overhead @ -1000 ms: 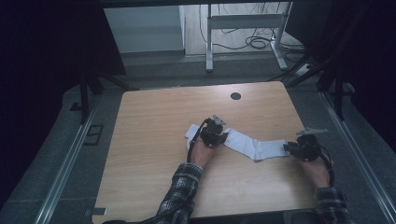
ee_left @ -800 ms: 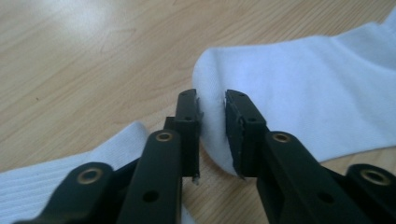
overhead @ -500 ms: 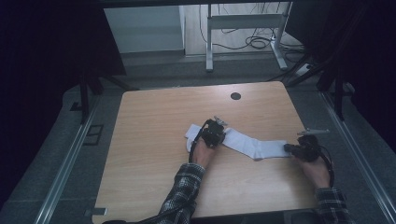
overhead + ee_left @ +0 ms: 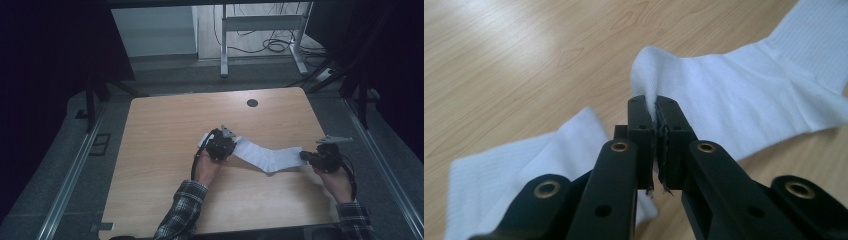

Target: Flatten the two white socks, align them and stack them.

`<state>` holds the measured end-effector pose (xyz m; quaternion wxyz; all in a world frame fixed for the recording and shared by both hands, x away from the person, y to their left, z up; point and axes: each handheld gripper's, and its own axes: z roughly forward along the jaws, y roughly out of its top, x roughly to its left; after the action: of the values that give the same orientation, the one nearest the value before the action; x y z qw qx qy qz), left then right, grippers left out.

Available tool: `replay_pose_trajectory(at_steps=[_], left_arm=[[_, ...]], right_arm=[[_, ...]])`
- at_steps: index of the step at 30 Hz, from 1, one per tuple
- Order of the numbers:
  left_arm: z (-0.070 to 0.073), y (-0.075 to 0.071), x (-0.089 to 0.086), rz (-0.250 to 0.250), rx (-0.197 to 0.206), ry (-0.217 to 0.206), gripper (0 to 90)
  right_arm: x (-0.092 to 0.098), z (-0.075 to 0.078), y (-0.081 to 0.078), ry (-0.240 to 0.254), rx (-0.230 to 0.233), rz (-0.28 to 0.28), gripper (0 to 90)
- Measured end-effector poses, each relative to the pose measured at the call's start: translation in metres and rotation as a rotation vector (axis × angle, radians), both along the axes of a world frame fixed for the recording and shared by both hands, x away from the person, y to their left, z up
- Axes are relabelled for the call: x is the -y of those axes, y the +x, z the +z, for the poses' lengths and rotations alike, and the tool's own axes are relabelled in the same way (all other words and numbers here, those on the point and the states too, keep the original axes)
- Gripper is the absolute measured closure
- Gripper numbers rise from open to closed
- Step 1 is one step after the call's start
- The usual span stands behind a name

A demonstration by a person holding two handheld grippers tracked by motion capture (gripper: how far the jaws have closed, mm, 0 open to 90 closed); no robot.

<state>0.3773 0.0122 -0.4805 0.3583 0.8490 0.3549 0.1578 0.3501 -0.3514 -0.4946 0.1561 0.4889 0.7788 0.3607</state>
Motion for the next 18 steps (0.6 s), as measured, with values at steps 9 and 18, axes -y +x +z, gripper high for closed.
replay_pose_trajectory(at_steps=[9,18], left_arm=[[0.011,-0.03,-0.034,0.014,0.002,-0.011,86.2],[0.013,-0.068,-0.083,0.06,-0.002,-0.04,85.9]], right_arm=[[-0.02,0.01,-0.006,0.022,0.009,0.069,85.1],[-0.062,0.019,-0.016,0.034,0.019,0.189,85.0]])
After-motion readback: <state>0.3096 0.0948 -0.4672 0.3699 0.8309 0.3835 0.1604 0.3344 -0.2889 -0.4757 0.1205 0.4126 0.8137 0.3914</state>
